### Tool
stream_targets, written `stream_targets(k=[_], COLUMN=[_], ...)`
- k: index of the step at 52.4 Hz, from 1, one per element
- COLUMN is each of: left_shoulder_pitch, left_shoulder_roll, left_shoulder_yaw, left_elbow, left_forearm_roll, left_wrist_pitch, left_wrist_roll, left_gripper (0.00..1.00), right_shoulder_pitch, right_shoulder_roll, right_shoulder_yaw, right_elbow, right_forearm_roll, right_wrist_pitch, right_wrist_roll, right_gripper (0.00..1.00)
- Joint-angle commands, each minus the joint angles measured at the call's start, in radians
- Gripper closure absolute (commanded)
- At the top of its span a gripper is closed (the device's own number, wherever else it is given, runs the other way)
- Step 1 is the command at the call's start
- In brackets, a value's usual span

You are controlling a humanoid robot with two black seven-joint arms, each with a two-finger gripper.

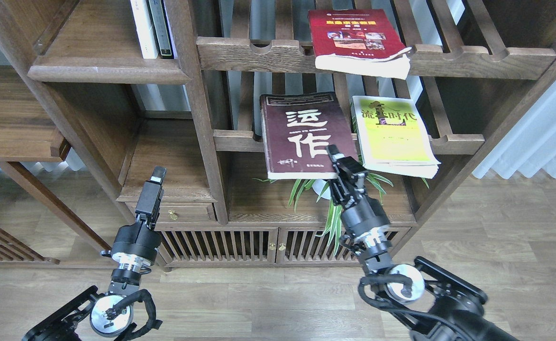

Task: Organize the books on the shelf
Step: 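Pull the maroon book down off the shelf with the right gripper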

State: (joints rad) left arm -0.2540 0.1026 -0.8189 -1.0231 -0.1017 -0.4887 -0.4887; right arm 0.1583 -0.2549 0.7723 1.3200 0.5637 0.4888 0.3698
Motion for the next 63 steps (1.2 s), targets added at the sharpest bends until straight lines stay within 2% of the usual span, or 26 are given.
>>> stream_targets(k=[1,15,40,53,56,57,63], left_shoulder_pitch=[0.001,0.004,0.015,0.029,0.029,0.033,0.033], left_shoulder_roll=[0.000,0.006,0.038,0.144,0.192,0.262,0.296], left_shoulder_yaw=[0.001,-0.005,0.014,0.076,0.101,0.115,0.122], left_elbow=[0.000,-0.003,-0.058,-0.129,-0.155,-0.220,-0.267], left_forearm_roll=[0.000,0.002,-0.033,-0.190,-0.226,-0.289,-0.358], left_wrist_pitch=[0.000,0.000,0.000,0.000,0.000,0.000,0.000], left_wrist_roll=[0.000,0.000,0.002,0.127,0.154,0.177,0.179], left_gripper=[0.00,0.00,0.01,0.01,0.02,0.07,0.07], right_shoulder_pitch=[-0.054,-0.111,-0.348,-0.425,-0.437,-0.437,-0.439], right_shoulder_roll=[-0.041,-0.055,-0.073,-0.060,-0.037,-0.003,0.019], right_shoulder_yaw=[0.012,0.013,0.045,0.042,0.036,0.030,0.031], right_elbow=[0.091,0.143,0.298,0.324,0.324,0.315,0.297], right_forearm_roll=[-0.002,-0.059,-0.214,-0.283,-0.303,-0.312,-0.330], right_wrist_pitch=[0.000,0.000,0.000,0.000,0.000,0.000,0.000], right_wrist_roll=[-0.002,-0.002,-0.011,-0.022,-0.029,-0.032,-0.037], right_gripper=[0.98,0.98,0.98,0.98,0.98,0.98,0.98])
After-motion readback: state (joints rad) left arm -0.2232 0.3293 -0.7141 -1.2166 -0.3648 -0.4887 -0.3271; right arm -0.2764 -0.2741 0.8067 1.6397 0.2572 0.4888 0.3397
